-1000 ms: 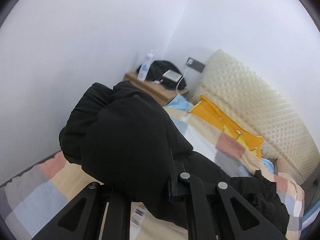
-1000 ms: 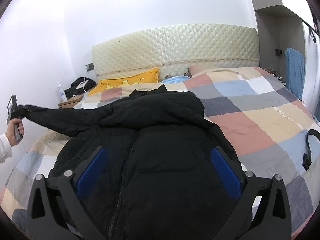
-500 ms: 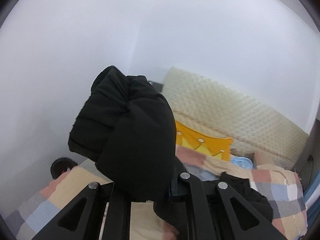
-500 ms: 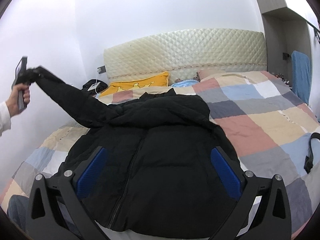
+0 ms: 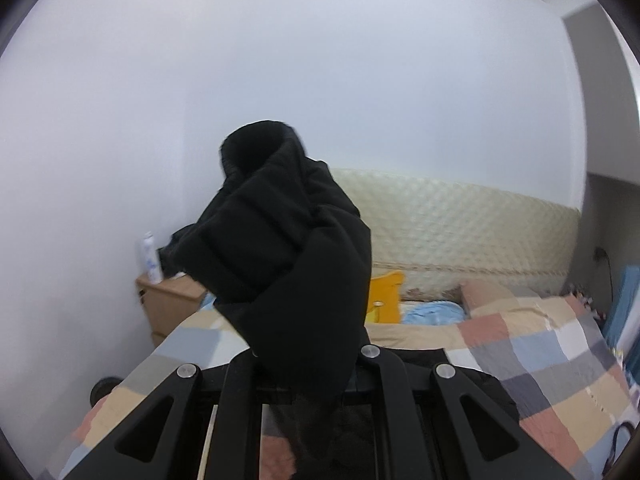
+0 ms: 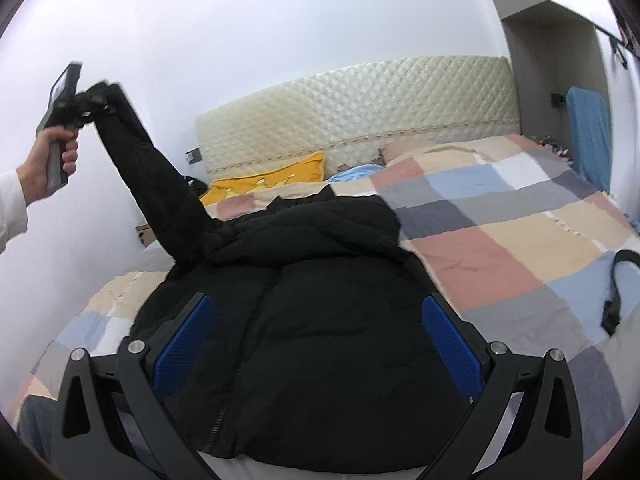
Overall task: Fold large clothes
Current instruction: 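Lift the sleeve with the left gripper and swing it over the jacket body, then lower the sleeve onto the folded jacket and open the left gripper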
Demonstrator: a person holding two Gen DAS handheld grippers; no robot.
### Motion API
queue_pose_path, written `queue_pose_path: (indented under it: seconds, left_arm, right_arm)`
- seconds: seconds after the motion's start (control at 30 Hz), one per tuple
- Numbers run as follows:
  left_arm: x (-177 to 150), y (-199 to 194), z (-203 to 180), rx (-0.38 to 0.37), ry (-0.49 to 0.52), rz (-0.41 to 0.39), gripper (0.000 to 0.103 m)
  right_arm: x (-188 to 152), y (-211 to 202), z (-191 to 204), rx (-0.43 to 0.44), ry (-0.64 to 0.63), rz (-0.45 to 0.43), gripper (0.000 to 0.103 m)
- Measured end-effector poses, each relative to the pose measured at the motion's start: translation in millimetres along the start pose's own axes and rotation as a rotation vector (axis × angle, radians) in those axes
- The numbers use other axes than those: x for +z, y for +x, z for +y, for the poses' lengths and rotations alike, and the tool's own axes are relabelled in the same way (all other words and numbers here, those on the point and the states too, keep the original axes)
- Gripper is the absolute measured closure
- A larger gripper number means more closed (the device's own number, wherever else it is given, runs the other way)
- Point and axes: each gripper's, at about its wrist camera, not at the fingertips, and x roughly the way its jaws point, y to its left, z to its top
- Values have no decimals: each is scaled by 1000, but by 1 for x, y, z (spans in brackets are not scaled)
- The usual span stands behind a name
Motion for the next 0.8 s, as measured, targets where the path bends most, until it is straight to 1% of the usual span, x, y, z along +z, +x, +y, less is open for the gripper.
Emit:
queue_pose_path:
  seconds: [0.1,0.17,0.2,0.27,0.3,0.37,0.47,0.57,0.63,0.67,0.7,0.8]
  left_arm:
    - [-6,10,-52,-70,29,3,91]
    - [-11,14,-81,-86,46,14,91]
    - [-16,20,-102,-101,57,21,91]
    - [-24,30,-128,-136,67,29,91]
    - [-32,36,-147,-169,71,35,91]
    - [-45,50,-179,-204,85,52,91]
    - [-75,69,-225,-284,86,103,91]
    - [-105,90,-265,-347,98,146,91]
    - [-132,103,-286,-393,129,196,91]
    - [-151,111,-298,-421,154,229,91]
    - [-163,117,-305,-435,167,249,91]
    - [-211,141,-330,-472,209,327,91]
  right_arm:
    - [3,-2,-6,-2,3,-13,0]
    - [4,0,-12,3,18,-10,0]
    - [4,1,-14,4,25,-8,0]
    - [4,3,-20,0,42,-2,0]
    - [4,6,-24,-15,49,3,0]
    - [5,11,-33,-41,63,11,0]
    - [9,15,-44,-66,77,7,0]
    - [13,18,-47,-94,50,-6,0]
    - [13,22,-47,-104,31,-5,0]
    - [13,27,-47,-104,26,4,0]
    - [13,31,-48,-99,27,14,0]
    - [10,42,-53,-90,39,40,0]
